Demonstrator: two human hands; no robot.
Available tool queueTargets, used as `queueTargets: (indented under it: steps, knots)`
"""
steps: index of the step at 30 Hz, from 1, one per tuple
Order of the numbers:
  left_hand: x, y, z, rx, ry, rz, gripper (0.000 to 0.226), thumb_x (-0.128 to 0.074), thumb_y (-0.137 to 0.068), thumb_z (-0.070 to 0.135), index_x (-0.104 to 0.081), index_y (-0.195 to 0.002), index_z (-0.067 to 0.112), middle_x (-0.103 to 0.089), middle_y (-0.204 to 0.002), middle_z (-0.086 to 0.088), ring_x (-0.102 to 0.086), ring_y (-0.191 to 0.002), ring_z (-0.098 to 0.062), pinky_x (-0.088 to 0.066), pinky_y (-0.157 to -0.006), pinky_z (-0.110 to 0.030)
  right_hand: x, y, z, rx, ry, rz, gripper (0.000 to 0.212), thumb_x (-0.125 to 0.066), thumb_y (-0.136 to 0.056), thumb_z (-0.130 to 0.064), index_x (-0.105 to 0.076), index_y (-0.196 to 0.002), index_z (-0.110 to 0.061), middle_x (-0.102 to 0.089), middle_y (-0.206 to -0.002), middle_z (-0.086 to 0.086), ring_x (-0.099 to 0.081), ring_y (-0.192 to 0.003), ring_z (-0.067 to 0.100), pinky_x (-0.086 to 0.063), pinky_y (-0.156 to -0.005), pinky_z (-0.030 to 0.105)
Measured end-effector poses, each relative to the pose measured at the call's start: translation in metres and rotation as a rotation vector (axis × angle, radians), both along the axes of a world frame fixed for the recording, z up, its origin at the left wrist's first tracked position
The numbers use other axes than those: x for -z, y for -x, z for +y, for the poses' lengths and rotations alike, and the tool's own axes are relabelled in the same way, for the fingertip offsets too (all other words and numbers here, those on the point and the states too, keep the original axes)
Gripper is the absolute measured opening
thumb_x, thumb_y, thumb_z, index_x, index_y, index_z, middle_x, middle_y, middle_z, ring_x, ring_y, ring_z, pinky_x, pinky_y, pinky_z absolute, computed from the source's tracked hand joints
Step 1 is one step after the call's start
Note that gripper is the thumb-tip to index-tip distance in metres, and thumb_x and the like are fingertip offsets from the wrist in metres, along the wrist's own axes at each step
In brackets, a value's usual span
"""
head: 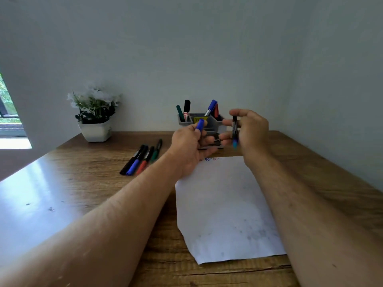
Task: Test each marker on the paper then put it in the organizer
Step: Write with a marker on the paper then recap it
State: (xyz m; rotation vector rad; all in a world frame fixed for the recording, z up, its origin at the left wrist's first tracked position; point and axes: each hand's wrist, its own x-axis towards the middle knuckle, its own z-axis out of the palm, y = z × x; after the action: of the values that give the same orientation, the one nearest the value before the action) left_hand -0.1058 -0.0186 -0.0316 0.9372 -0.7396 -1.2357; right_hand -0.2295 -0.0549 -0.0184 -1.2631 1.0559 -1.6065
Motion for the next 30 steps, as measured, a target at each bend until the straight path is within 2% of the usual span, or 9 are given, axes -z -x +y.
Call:
queueTargets:
  steps: [2,4,7,9,12,15,20,27,30]
  knots:
    - [0.004,0.003,0.001,-0.010,-0.043,-0.057,0.032,-0.033,-0.106,0.010,-0.062,-0.119,0.014,-0.058,-0.097,-0.007,-0.062,-0.077,-0.017,-0.059,-0.083,-0.051,0.003,0.003,-0.001,-0.003,-0.057,-0.001,0.022,-0.047,-0.095,-0.006,-0.064,-0.108,-0.011,-0.073,-0.091,0.008,-0.070,-0.057,0.020,-0.057,-0.048,0.033]
    - [0.007,0.003,0.001,-0.031,-0.068,-0.087,0.033,-0.031,-0.106,0.009,-0.063,-0.113,0.016,-0.057,-0.100,-0.010,-0.060,-0.074,-0.016,-0.058,-0.086,-0.052,0.008,0.007,0.001,0.019,-0.088,0.146,0.014,-0.057,-0.093,-0.011,-0.068,-0.101,-0.006,-0.073,-0.079,0.008,-0.068,-0.054,0.017,-0.056,-0.047,0.029]
    - [0.011,0.002,-0.002,-0.056,-0.083,-0.106,0.035,-0.030,-0.105,0.008,-0.063,-0.104,0.018,-0.059,-0.101,-0.011,-0.058,-0.072,-0.015,-0.057,-0.087,-0.051,0.013,0.011,0.007,0.044,-0.101,0.478,0.023,-0.057,-0.088,-0.020,-0.071,-0.082,-0.003,-0.065,-0.057,0.007,-0.054,-0.037,0.010,-0.043,-0.037,0.019]
    - [0.013,0.001,-0.005,-0.068,-0.084,-0.125,0.035,-0.031,-0.104,0.007,-0.064,-0.106,0.016,-0.061,-0.097,-0.011,-0.058,-0.071,-0.016,-0.057,-0.089,-0.051,0.017,0.011,0.009,0.010,-0.107,0.566,0.028,-0.053,-0.091,-0.023,-0.071,-0.077,-0.006,-0.063,-0.055,0.008,-0.052,-0.036,0.010,-0.040,-0.037,0.018]
    - [0.015,0.000,-0.006,-0.065,-0.074,-0.106,0.035,-0.030,-0.104,0.006,-0.062,-0.118,0.010,-0.059,-0.093,-0.010,-0.057,-0.067,-0.015,-0.058,-0.087,-0.047,0.023,0.011,0.008,-0.081,-0.147,0.513,0.018,-0.060,-0.089,-0.017,-0.071,-0.083,-0.004,-0.068,-0.065,0.016,-0.060,-0.045,0.018,-0.047,-0.041,0.024]
    - [0.013,0.001,-0.002,-0.053,-0.061,-0.101,0.034,-0.029,-0.105,0.006,-0.060,-0.116,0.011,-0.059,-0.093,-0.010,-0.058,-0.068,-0.015,-0.060,-0.079,-0.047,0.025,0.015,0.005,-0.110,-0.147,0.555,0.015,-0.065,-0.083,-0.013,-0.070,-0.084,0.001,-0.067,-0.063,0.015,-0.060,-0.045,0.017,-0.049,-0.042,0.025]
    - [0.011,0.002,-0.001,-0.045,-0.079,-0.129,0.034,-0.028,-0.106,0.009,-0.060,-0.120,0.012,-0.061,-0.100,-0.011,-0.062,-0.077,-0.020,-0.062,-0.071,-0.049,0.025,0.020,0.004,-0.206,-0.154,0.627,0.004,-0.065,-0.083,-0.008,-0.065,-0.079,-0.007,-0.071,-0.074,0.018,-0.063,-0.058,0.022,-0.048,-0.051,0.030]
    - [0.011,0.003,-0.004,-0.067,-0.110,-0.147,0.033,-0.030,-0.106,0.009,-0.060,-0.119,0.013,-0.061,-0.103,-0.010,-0.062,-0.076,-0.018,-0.062,-0.070,-0.049,0.024,0.023,0.004,-0.134,-0.111,0.687,0.025,-0.069,-0.075,-0.020,-0.054,-0.056,-0.020,-0.067,-0.060,0.006,-0.054,-0.053,0.013,-0.041,-0.054,0.029]
    - [0.012,0.003,-0.005,-0.067,-0.114,-0.149,0.033,-0.029,-0.106,0.009,-0.060,-0.119,0.013,-0.061,-0.104,-0.011,-0.062,-0.077,-0.019,-0.062,-0.070,-0.049,0.024,0.023,0.004,-0.153,-0.087,0.725,0.025,-0.069,-0.076,-0.021,-0.054,-0.056,-0.018,-0.064,-0.062,0.006,-0.055,-0.057,0.016,-0.044,-0.059,0.032]
